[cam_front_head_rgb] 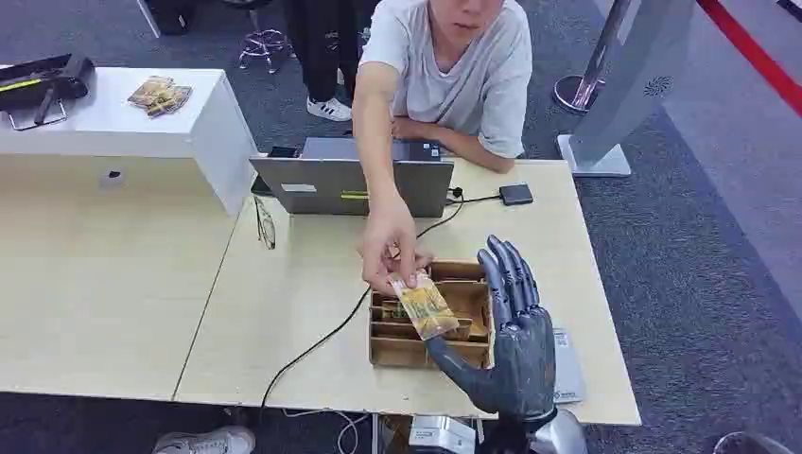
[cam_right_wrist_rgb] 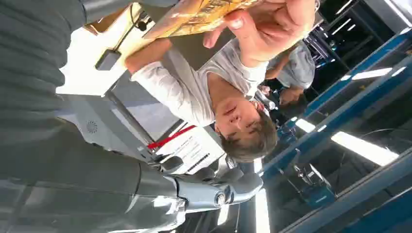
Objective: Pass the card to the sensor for recognition and then transmit it.
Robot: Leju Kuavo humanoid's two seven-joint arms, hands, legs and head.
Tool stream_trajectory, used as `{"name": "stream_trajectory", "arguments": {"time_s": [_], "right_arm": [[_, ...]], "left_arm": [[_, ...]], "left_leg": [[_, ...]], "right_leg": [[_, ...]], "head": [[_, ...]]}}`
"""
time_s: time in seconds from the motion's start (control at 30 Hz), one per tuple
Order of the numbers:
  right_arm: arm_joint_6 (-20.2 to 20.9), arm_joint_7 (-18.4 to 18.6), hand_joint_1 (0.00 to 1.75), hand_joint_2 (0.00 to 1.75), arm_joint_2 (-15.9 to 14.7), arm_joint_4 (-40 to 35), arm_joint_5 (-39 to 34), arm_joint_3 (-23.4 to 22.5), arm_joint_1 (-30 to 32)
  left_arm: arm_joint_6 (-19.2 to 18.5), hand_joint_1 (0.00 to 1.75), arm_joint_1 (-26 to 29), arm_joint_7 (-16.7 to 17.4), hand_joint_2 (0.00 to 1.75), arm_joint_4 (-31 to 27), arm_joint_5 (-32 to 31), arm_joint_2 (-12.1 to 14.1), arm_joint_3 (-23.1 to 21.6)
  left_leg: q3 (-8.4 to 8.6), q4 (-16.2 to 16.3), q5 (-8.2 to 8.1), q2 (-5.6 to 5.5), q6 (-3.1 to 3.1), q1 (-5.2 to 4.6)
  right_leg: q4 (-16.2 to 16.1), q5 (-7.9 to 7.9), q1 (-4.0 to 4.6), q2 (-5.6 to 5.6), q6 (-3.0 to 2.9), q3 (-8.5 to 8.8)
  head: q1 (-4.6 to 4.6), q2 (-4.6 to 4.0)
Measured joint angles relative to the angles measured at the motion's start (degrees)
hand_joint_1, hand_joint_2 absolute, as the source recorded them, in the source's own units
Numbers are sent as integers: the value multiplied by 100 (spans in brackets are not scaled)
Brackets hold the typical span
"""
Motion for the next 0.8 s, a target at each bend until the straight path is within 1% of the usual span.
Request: {"name": "stream_trajectory", "arguments": {"time_s": [0.27, 0.4, 0.57, 0.6, 0.67, 0.7, 0.8], "right_arm": [[-2, 7, 0, 175, 11, 24, 26, 0, -10], [-72, 245, 0, 175, 15, 63, 462, -2, -54], [-81, 437, 0, 175, 52, 157, 833, -2, -147], [-79, 468, 154, 175, 57, 175, 874, -2, -162], [-79, 507, 161, 175, 59, 210, 933, -2, -179], [-77, 527, 173, 175, 59, 223, 957, -2, -181], [-72, 531, 175, 175, 59, 260, 1032, -2, -189]], "left_arm": [[0, 0, -3, 0, 0, 0, 0, 0, -70], [-2, 0, -6, 0, 0, 0, -7, 0, -94], [-7, 0, -11, 2, 0, 0, -9, 0, -103], [-7, 0, -11, 2, 0, 0, -9, 0, -112], [-7, 0, -11, 2, 0, 0, -9, -2, -140], [-7, 0, -11, 2, 0, 0, -9, -2, -146], [-9, 0, -12, 2, 0, 0, 2, -2, -160]], "left_leg": [[0, 0, 0, 0, 0, 0], [0, 0, 0, 0, 0, 0], [0, 0, 0, 0, 0, 0], [0, 0, 0, 0, 0, 0], [0, 0, 2, 0, -2, 0], [0, 0, 2, 0, -2, 0], [0, 0, 2, 0, -2, 0]], "right_leg": [[0, 0, 0, 0, 0, 0], [0, 0, 0, 0, 0, 0], [0, 0, 0, 0, 0, 0], [0, 0, 0, 0, 0, 0], [0, 0, 0, 0, 0, 0], [0, 0, 0, 0, 0, 0], [0, 0, 0, 0, 0, 0]], "head": [[0, 0], [0, 0], [0, 0], [0, 0], [0, 0], [0, 0], [0, 0]]}}
